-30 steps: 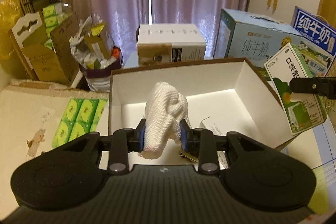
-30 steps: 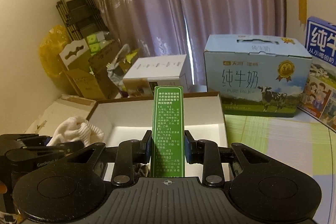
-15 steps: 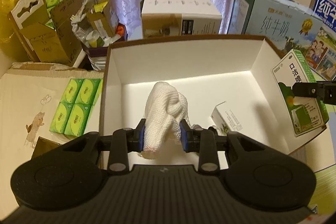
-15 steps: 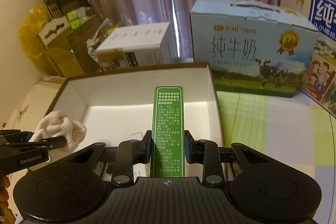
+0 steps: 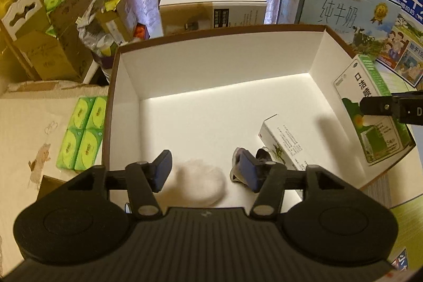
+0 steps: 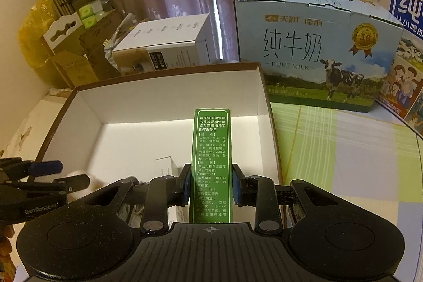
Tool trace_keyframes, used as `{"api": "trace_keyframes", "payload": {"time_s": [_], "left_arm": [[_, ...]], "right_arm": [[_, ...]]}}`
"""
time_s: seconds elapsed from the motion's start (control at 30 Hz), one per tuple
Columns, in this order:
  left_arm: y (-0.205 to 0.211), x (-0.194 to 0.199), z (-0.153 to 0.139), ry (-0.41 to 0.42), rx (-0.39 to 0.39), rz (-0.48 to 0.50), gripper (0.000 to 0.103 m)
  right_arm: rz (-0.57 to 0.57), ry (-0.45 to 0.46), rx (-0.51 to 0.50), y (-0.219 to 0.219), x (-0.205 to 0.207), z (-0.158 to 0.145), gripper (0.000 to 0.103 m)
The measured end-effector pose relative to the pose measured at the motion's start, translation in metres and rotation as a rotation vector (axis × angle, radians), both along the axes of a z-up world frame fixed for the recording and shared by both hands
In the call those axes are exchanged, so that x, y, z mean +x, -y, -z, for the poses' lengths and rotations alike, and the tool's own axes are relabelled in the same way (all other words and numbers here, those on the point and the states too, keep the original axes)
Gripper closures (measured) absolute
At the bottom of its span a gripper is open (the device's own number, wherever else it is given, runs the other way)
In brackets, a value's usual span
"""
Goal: Organize objects
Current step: 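Open both grippers to release the towel and green box inside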
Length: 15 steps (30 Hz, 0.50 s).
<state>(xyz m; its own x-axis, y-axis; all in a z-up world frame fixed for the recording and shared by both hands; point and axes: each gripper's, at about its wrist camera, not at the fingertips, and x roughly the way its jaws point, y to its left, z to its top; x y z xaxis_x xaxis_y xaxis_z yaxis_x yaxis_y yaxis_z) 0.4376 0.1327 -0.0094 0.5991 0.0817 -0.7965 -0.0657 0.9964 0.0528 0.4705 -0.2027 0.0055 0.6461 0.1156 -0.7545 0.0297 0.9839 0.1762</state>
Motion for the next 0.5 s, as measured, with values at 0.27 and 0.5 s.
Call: {"api": "trace_keyframes", "payload": {"time_s": [0.27,0.5], "left_arm": [[-0.008,-0.001,-0.009,0.013,-0.010,-0.015,0.044],[-0.009,-0.006,-0.012,0.018,-0.015,-0.013,0.036]], "right_arm": [[-0.004,-0.001,0.008,-0.003,0.000,-0.001,0.076],[0.014,0.044,0.050,-0.003,-0.001,-0.010,0.075]]}}
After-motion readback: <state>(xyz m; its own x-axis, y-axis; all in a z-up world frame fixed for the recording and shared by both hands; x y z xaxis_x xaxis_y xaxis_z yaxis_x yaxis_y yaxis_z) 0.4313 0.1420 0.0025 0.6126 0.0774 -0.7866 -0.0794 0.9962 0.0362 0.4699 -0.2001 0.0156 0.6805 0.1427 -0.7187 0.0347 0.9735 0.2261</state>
